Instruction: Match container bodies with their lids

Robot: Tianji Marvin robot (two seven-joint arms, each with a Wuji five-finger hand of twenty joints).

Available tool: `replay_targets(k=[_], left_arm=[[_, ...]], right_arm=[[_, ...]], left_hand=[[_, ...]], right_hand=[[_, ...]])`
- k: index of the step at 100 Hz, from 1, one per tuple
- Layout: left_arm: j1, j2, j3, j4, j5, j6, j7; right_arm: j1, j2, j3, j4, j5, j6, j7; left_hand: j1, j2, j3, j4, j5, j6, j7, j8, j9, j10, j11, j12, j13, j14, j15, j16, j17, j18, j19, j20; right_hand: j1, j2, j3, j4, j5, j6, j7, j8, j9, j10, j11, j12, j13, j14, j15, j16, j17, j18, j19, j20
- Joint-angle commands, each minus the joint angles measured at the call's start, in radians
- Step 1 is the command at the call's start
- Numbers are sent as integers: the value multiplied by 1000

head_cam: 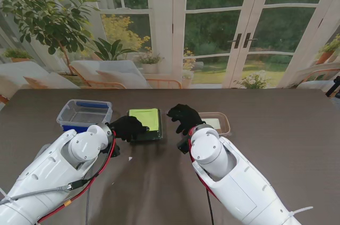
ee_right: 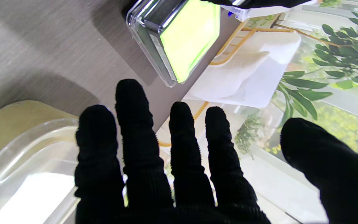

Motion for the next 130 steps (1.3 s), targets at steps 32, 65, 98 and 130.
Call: replay_targets(k=[32, 65, 98, 130], left_arm=[[-14, -22, 62, 2, -31, -2, -16], [0, -22, 93, -7, -12, 13, -3], [-8, -28, 96, 36, -21, 2, 8], [-68, -38, 135, 119, -46, -19, 5]], right_arm=[[-176, 78, 102, -179, -76, -99, 76], [-278, 124, 167, -261, -131, -199, 155], [-353, 129, 207, -311, -136, -246, 140], [-368, 124, 220, -297, -107, -268, 126]], left_hand=[[12, 29, -34, 19, 27, -12, 1, 5, -26, 19, -39, -46, -42, 35, -74, -49, -66, 17, -70, -17], [17, 33, -47, 20, 23, -15, -1, 6, -43, 17, -56, -75, -70, 27, -111, -71, -100, 6, -116, -39], [28, 35, -57, 21, 20, -17, -5, 5, -63, 16, -68, -96, -126, 9, -153, -91, -178, -28, -172, -69], [46, 36, -69, 20, 4, -13, -17, 2, -100, 18, -96, -118, -199, -17, -194, -102, -283, -84, -247, -114]], right_hand=[[-4, -121, -61, -22, 4, -79, -34, -17, -32, -40, -18, -5, -112, -38, -108, -38, -165, -30, -138, -58], [23, -205, -162, -41, -88, -94, -8, -2, -124, -88, 5, 39, -185, -98, -129, -36, -246, -82, -220, -55], [33, -200, -155, -40, -81, -87, 9, 4, -122, -84, 7, 47, -188, -97, -134, -37, -252, -85, -236, -49], [34, -191, -140, -37, -69, -83, 7, 1, -119, -75, 5, 46, -189, -88, -136, -37, -252, -79, -241, -43]])
